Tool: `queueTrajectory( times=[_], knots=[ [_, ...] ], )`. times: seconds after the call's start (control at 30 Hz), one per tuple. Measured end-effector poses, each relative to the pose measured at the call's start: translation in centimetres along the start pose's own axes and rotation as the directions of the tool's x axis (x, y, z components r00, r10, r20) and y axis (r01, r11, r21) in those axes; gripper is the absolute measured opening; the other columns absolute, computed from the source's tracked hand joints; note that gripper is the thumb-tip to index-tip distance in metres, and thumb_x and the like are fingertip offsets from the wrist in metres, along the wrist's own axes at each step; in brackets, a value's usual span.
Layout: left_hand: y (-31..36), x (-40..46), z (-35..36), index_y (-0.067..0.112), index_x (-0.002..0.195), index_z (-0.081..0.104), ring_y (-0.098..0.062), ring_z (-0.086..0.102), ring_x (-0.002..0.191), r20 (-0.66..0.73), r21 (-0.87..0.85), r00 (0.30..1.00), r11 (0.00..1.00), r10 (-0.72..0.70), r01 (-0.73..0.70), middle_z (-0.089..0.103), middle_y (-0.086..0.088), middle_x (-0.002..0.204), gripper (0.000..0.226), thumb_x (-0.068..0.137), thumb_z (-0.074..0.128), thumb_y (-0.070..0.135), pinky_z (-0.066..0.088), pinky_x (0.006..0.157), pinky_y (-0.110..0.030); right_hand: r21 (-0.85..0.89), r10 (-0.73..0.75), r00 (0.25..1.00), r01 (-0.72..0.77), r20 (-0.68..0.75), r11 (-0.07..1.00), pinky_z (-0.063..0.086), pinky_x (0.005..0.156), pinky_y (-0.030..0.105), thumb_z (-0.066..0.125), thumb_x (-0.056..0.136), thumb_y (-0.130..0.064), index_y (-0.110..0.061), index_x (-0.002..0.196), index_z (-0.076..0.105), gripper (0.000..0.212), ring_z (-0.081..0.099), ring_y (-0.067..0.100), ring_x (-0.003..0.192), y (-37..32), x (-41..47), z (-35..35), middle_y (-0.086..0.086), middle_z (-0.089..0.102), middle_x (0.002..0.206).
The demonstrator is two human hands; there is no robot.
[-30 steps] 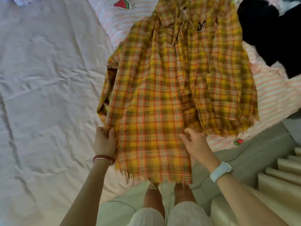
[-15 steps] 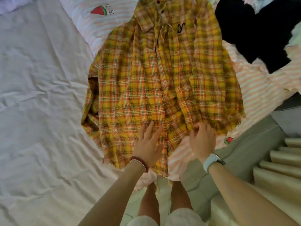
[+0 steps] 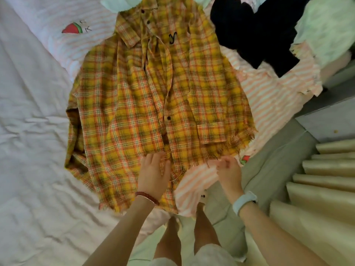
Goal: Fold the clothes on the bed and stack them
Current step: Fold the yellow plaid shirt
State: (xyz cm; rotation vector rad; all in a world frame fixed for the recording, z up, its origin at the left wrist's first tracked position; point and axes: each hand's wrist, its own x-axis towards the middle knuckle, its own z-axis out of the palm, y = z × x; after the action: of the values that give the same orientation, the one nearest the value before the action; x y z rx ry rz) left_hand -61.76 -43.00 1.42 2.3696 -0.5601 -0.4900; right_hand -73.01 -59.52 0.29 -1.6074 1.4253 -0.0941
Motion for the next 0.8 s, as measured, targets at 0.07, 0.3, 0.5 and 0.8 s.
queueTrajectory(
  times=[0.07,0.3,0.5,0.8],
  knots=[
    [1.4,-0.5,1.2,0.004,0.105,0.062,-0.03,0.055,0.096,0.021,0.046,0.991,0.99,0.131,-0.132,0.06,-0.011,0.1,0.021,0.085,0.062,0.012,0.047,0.081,-0.038,0.153,0.28,0.96,-0.273,-0.025,0.95,0.053,0.072,0.038,0.042,0.096,-0.01,0.001,0.111,0.056,0.024,0.061,0.028,0.084,1.0,2.1,-0.7,0.019,0.062,0.097],
    [3.2,-1.2,6.1,0.022,0.137,0.042,-0.035,0.019,0.138,0.226,0.333,0.972,0.933,0.059,-0.134,0.026,-0.009,0.151,0.053,0.087,0.057,0.033,0.025,0.108,-0.049,0.552,0.504,0.835,-0.532,0.218,0.642,0.052,0.079,0.033,0.048,0.095,-0.013,-0.003,0.104,0.057,0.016,0.06,0.019,0.078,-0.5,6.8,-0.4,0.009,0.062,0.09],
    [4.1,-1.1,8.2,0.034,0.145,0.019,-0.03,-0.005,0.142,0.293,0.501,0.955,0.859,-0.055,-0.104,-0.002,-0.004,0.156,0.069,0.086,0.053,0.049,0.01,0.113,-0.051,0.367,0.244,0.966,-0.197,-0.087,0.909,0.054,0.079,0.047,0.041,0.098,-0.014,-0.003,0.108,0.047,0.015,0.063,0.031,0.089,1.7,5.7,-4.5,0.017,0.06,0.104],
    [6.0,-2.4,9.9,0.022,0.143,0.032,-0.042,0.011,0.14,0.42,0.561,0.906,0.771,0.049,-0.302,0.025,-0.007,0.152,0.06,0.088,0.055,0.014,0.014,0.111,-0.058,-0.177,-0.181,0.983,0.185,0.037,0.967,0.051,0.062,0.041,0.047,0.095,-0.012,-0.01,0.089,0.044,0.007,0.061,0.025,0.067,4.9,6.5,-10.0,0.005,0.058,0.072]
  ],
)
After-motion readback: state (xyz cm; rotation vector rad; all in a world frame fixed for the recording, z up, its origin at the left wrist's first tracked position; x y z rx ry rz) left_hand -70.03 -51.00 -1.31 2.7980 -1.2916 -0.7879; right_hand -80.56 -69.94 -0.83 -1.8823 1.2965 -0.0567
